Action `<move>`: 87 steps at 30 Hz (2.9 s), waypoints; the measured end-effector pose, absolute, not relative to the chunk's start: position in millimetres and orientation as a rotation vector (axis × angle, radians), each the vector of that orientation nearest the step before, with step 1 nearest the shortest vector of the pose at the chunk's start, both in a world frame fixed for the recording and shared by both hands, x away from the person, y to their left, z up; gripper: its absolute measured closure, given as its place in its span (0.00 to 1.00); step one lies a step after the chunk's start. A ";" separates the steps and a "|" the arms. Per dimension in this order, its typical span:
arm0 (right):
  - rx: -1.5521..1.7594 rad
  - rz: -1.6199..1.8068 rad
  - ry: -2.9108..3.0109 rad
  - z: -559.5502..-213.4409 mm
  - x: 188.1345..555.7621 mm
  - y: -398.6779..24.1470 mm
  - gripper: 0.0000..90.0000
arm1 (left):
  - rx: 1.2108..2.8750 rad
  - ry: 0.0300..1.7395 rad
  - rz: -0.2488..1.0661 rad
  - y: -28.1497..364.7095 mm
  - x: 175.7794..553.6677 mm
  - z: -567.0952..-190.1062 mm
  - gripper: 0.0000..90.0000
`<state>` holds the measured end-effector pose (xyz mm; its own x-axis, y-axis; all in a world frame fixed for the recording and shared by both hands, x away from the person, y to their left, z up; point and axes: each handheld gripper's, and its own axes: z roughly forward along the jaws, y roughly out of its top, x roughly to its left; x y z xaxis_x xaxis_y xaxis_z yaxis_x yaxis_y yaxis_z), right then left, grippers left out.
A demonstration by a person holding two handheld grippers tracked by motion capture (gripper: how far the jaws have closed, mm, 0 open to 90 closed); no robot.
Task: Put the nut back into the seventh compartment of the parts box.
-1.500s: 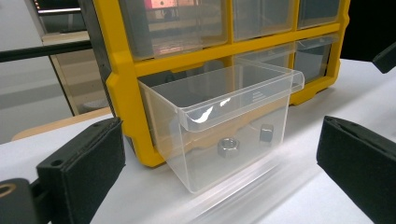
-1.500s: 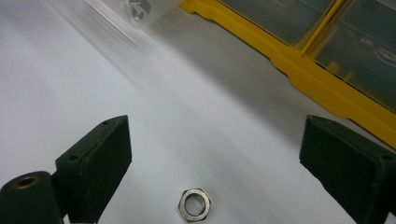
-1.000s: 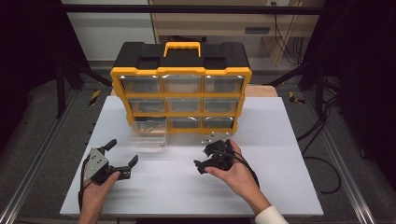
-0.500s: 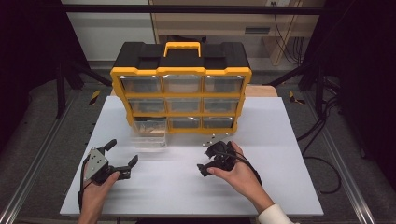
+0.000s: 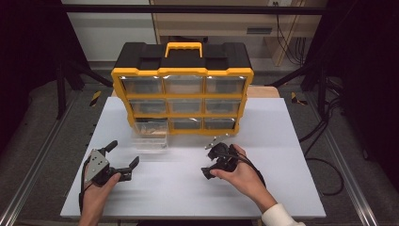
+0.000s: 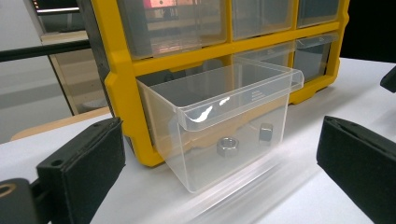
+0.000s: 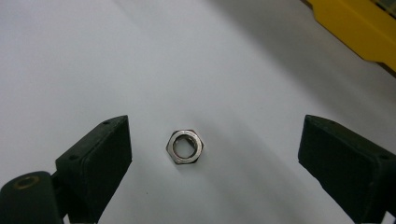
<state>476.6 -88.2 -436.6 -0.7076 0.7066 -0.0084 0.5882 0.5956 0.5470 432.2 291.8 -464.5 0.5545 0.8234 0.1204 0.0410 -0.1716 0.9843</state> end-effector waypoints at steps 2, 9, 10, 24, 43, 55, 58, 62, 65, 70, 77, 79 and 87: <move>1.058 0.769 2.610 -437.0 477.1 -88.0 0.11 | 1.606 0.749 0.824 291.9 432.2 -464.5 0.01; 0.997 0.770 2.667 -440.6 477.8 -88.6 0.24 | 1.608 0.752 0.822 292.0 432.5 -464.9 0.01; 1.010 0.777 2.671 -440.8 477.3 -87.6 0.28 | 1.608 0.751 0.823 292.0 432.4 -464.8 0.01; 0.995 0.757 2.741 -446.9 478.5 -83.3 0.57 | 1.607 0.751 0.824 292.2 432.3 -464.7 0.01; 0.971 0.736 2.778 -455.7 483.0 -84.1 0.72 | 1.610 0.751 0.824 292.0 432.4 -464.8 0.01; 0.952 0.753 2.779 -456.3 482.9 -83.8 0.75 | 1.607 0.753 0.824 292.3 432.0 -464.6 0.01; 0.959 0.759 2.777 -456.6 482.7 -84.2 0.75 | 1.607 0.752 0.825 292.4 432.2 -464.6 0.01; 0.965 0.767 2.771 -456.7 482.4 -84.2 0.75 | 1.605 0.753 0.825 292.3 432.2 -464.6 0.01; 0.944 0.763 2.768 -456.8 482.5 -84.8 0.75 | 1.605 0.753 0.825 292.2 432.2 -464.7 0.01; 0.950 0.803 2.749 -456.2 483.1 -84.1 0.75 | 1.605 0.753 0.825 292.3 432.1 -464.6 0.01; 0.927 0.876 2.719 -451.3 485.1 -81.8 0.75 | 1.604 0.754 0.825 292.3 432.2 -464.7 0.01; 0.936 0.894 2.705 -448.4 484.9 -80.1 0.75 | 1.604 0.754 0.825 292.3 432.2 -464.7 0.01; 0.925 0.994 2.647 -436.7 485.1 -71.4 0.75 | 1.602 0.755 0.825 292.6 432.1 -464.6 0.01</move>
<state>485.1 -71.4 -436.7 -0.7940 0.6050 0.0591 0.4944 0.5863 0.6417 432.1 292.6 -464.6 0.5502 0.8267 0.1172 0.0437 -0.1687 0.9847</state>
